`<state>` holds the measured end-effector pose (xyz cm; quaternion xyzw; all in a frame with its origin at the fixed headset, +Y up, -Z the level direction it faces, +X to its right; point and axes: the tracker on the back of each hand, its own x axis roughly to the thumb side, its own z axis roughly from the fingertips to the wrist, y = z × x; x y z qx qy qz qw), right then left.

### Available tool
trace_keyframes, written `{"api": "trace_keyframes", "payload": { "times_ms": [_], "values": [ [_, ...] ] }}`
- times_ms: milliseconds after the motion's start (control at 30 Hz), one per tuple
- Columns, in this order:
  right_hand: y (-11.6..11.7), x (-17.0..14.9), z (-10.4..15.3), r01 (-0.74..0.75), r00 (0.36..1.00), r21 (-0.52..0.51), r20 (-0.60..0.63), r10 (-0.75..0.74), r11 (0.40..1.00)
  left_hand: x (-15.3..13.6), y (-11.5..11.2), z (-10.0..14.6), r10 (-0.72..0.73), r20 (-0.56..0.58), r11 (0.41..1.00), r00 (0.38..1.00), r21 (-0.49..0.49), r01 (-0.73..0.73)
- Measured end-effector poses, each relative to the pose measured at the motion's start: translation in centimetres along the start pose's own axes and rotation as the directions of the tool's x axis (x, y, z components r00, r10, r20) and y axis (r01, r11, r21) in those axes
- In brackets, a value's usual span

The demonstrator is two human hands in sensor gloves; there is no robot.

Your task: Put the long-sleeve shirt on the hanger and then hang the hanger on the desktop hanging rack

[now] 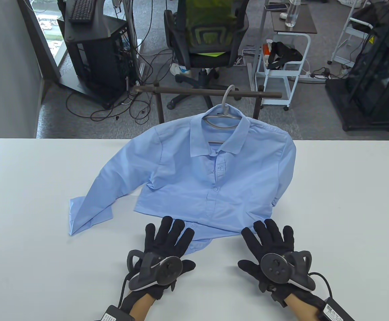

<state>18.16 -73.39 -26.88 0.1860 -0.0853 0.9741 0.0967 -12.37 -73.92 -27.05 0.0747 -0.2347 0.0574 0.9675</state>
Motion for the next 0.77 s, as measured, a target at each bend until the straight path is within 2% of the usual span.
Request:
{"api": "trace_keyframes", "payload": {
  "times_ms": [767],
  "values": [
    [0.18,0.12,-0.29,-0.006,1.0,0.019,0.002,0.006,1.0,0.05,0.05,0.09,-0.004,0.008,1.0,1.0,-0.002,0.004]
  ]
}}
